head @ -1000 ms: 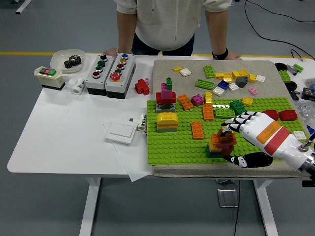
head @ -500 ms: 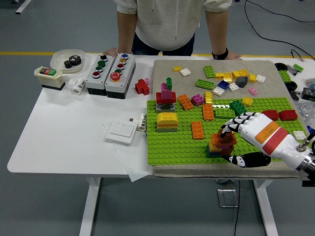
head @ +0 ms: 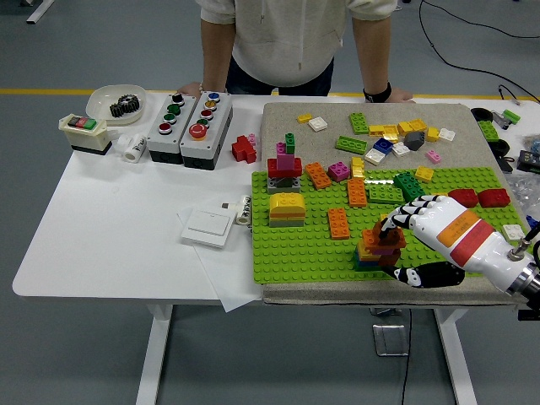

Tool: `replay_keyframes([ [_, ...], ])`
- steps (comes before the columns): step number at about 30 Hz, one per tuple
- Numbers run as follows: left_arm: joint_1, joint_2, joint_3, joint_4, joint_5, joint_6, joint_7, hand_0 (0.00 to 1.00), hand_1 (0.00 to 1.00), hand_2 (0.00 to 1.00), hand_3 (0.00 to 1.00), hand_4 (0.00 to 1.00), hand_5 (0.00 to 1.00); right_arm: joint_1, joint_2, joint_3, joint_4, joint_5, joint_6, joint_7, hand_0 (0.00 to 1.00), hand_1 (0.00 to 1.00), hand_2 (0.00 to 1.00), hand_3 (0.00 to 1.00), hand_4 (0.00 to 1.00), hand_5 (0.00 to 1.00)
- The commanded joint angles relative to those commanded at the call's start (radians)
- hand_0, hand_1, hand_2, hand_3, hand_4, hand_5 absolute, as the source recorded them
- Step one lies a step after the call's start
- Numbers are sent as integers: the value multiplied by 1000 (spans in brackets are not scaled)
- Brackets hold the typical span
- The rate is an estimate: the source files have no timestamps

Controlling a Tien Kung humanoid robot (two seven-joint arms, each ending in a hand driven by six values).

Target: Pick up the brick,pile it on top of brick,press brick,pick up the brick,pile it on top of brick,press brick

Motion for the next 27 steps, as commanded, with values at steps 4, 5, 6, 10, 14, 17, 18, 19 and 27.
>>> replay_keyframes([
  [4,-1,0,1,0,-2,0,-1,796,788,788,591,654,678,1,0,-2,-1,-1,2,-1,598,586,648,571,778,466],
  [5,-2,0,1,0,-2,1,-1,796,788,788,591,654,678,2,-1,-4,0,-2,3,-2,598,586,648,571,778,466],
  [6,-2,0,1,0,-3,1,-1,796,788,788,591,654,678,2,-1,-5,0,-2,4,-2,598,586,648,571,778,466],
  [10,-3,1,2,0,-4,1,-1,796,787,788,591,654,678,2,-2,-7,2,-3,5,-3,597,583,646,571,778,465],
  [14,-5,0,2,0,-5,1,-1,796,787,788,591,654,678,1,-2,-9,3,-4,5,-4,597,583,646,571,778,465],
  [17,-5,0,3,0,-5,1,-1,796,787,788,589,654,678,1,-1,-10,3,-5,6,-5,597,579,644,570,777,465],
  [18,-5,0,3,0,-5,1,-1,796,787,788,589,654,678,1,-1,-11,3,-6,7,-5,597,579,644,570,777,465],
  [19,-5,0,3,0,-6,1,-1,796,787,788,589,654,678,1,-1,-12,3,-6,7,-5,597,579,644,570,777,465],
  [27,-6,1,5,0,-9,1,-2,796,786,788,590,655,678,2,-2,-22,0,-10,12,-8,594,577,638,571,778,462],
])
